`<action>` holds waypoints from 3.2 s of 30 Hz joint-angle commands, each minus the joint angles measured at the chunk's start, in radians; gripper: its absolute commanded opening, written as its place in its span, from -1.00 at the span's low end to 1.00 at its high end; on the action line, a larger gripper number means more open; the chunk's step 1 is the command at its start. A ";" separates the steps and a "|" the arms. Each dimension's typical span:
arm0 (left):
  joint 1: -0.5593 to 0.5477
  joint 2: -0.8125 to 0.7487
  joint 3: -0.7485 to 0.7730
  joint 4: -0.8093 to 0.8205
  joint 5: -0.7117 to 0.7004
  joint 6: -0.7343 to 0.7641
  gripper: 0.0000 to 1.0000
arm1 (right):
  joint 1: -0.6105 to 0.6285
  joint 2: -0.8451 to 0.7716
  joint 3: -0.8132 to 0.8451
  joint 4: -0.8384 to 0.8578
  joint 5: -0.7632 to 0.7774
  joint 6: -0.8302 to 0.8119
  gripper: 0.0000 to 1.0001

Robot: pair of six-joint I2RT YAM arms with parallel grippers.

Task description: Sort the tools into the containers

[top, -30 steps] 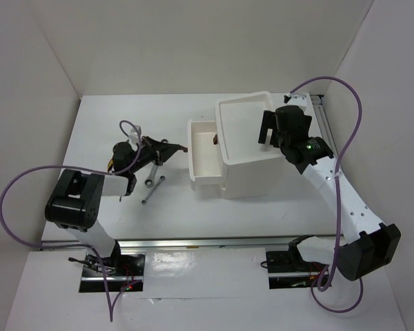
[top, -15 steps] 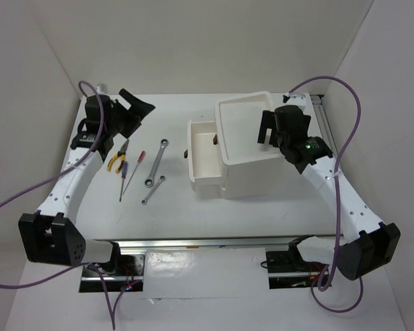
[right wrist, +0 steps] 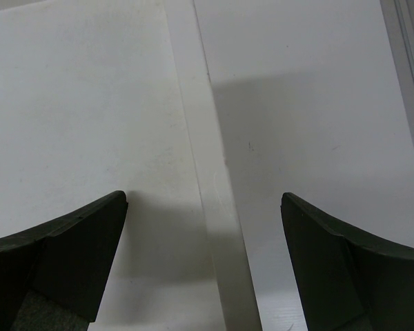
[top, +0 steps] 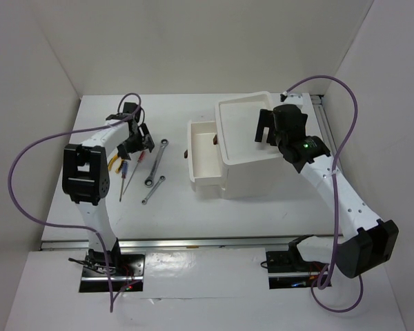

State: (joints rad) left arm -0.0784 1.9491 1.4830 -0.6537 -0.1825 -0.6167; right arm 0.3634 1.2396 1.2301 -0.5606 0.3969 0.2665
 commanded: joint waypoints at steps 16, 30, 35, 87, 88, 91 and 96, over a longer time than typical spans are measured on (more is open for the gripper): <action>-0.012 0.155 0.088 -0.007 -0.051 0.070 0.46 | 0.011 -0.025 -0.021 -0.051 0.000 -0.009 0.99; -0.003 0.217 0.100 -0.056 -0.021 0.081 -1.00 | 0.011 -0.054 -0.030 -0.051 0.020 -0.009 0.99; -0.003 0.193 0.120 -0.082 -0.035 0.092 -1.00 | 0.011 -0.054 -0.030 -0.061 0.020 -0.009 0.99; -0.138 -0.424 0.050 -0.073 -0.147 -0.153 1.00 | 0.011 -0.055 -0.023 -0.059 0.011 -0.018 0.99; -0.114 -0.412 0.027 -0.122 -0.184 -0.163 1.00 | 0.011 -0.055 -0.023 -0.059 0.011 -0.018 0.99; -0.006 -0.400 -0.044 -0.198 -0.170 -0.137 1.00 | 0.011 -0.055 -0.014 -0.068 0.002 -0.018 0.99; 0.080 -0.357 -0.208 -0.094 -0.085 -0.006 0.82 | 0.011 -0.075 -0.037 -0.050 -0.018 -0.018 0.99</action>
State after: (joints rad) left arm -0.0032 1.5463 1.3239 -0.7212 -0.2813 -0.7254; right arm 0.3641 1.2007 1.2167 -0.5892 0.3954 0.2638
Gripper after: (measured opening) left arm 0.943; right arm 0.994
